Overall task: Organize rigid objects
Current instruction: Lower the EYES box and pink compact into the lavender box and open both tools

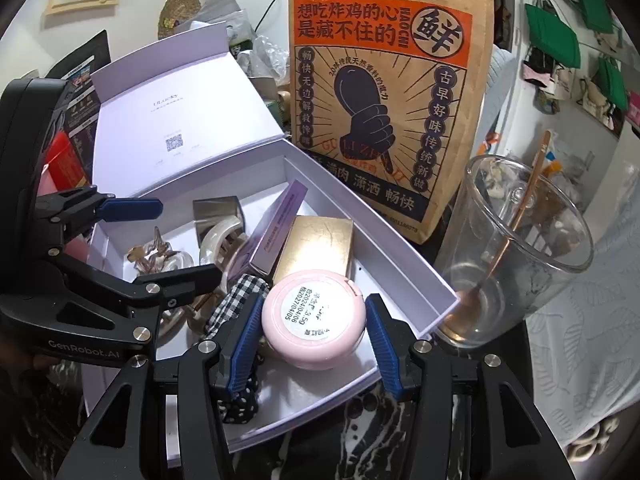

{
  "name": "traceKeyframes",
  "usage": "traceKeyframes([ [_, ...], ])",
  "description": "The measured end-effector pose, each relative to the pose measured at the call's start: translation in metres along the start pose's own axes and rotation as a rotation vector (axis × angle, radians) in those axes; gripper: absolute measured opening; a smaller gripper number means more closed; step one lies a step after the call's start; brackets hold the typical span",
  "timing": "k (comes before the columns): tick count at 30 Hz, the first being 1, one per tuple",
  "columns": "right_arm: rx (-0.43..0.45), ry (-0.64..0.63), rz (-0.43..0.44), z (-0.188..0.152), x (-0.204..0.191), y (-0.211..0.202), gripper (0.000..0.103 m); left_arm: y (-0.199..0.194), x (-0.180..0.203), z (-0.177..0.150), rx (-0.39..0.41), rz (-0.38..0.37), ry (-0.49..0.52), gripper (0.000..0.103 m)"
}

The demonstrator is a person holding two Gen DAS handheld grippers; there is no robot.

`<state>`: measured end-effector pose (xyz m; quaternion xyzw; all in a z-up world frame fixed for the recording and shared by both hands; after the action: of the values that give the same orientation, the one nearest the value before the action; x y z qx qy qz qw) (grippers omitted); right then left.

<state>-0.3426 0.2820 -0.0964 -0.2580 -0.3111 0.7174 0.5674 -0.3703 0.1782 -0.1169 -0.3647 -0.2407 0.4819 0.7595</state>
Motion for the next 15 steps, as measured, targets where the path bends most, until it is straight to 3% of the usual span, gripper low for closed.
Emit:
traceKeyframes([
  [5, -0.016, 0.0, -0.003, 0.001, -0.001, 0.003, 0.054, -0.001, -0.003, 0.0, 0.003, 0.002, -0.015, 0.094],
  [7, -0.019, -0.002, -0.002, 0.001, -0.001, 0.002, 0.062, -0.002, -0.003, 0.001, 0.003, 0.012, -0.019, 0.094],
  [12, -0.021, -0.017, -0.014, 0.002, -0.006, 0.0, 0.069, -0.006, -0.005, 0.006, 0.023, 0.037, -0.025, 0.094],
  [15, -0.021, -0.019, -0.016, 0.001, -0.008, -0.003, 0.069, -0.011, -0.007, 0.008, 0.029, 0.046, -0.034, 0.094],
])
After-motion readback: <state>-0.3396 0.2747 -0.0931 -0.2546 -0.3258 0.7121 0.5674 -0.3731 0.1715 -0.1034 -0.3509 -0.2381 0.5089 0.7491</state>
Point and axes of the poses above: each gripper's, at about its wrist camera, not at the fingertips, and y roughly the way its jaws point, x to its right, z to its top, the point moved 8 cm from there along y, roughly the way its jaws point, and after that the axes turned 2 degrees about -z, right-handed, at the moved point
